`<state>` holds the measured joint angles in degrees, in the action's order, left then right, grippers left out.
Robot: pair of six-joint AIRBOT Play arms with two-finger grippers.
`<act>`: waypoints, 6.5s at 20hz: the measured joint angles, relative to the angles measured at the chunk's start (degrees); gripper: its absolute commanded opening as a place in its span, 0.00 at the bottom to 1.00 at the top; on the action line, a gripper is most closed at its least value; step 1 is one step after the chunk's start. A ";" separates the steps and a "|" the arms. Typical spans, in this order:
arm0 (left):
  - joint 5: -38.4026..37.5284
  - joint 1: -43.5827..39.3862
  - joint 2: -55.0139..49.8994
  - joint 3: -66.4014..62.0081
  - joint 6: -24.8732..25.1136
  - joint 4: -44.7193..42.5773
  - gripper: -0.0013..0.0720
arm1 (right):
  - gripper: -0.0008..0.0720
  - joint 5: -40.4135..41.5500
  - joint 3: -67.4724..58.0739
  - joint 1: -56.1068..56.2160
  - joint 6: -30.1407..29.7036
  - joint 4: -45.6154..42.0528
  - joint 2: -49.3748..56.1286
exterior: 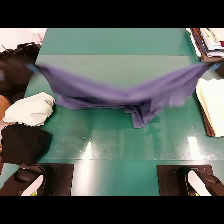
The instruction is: Fold the shirts.
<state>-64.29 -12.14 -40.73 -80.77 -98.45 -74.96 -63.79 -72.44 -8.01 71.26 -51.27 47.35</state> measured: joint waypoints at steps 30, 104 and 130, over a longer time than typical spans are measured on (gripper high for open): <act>10.16 1.79 -37.03 -1.22 -0.07 -11.04 0.05 | 0.03 -19.50 -31.80 8.17 13.25 -28.41 40.74; 4.57 10.45 -6.16 54.40 11.89 18.51 0.05 | 0.24 -17.66 42.99 -10.62 9.86 -22.82 12.17; -1.70 10.43 -4.72 40.68 10.49 13.49 0.05 | 0.03 -19.67 12.44 -1.77 7.50 -26.01 6.43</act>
<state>-66.00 -1.72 -45.45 -40.10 -87.96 -61.47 -83.46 -60.01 -9.78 78.76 -77.28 53.78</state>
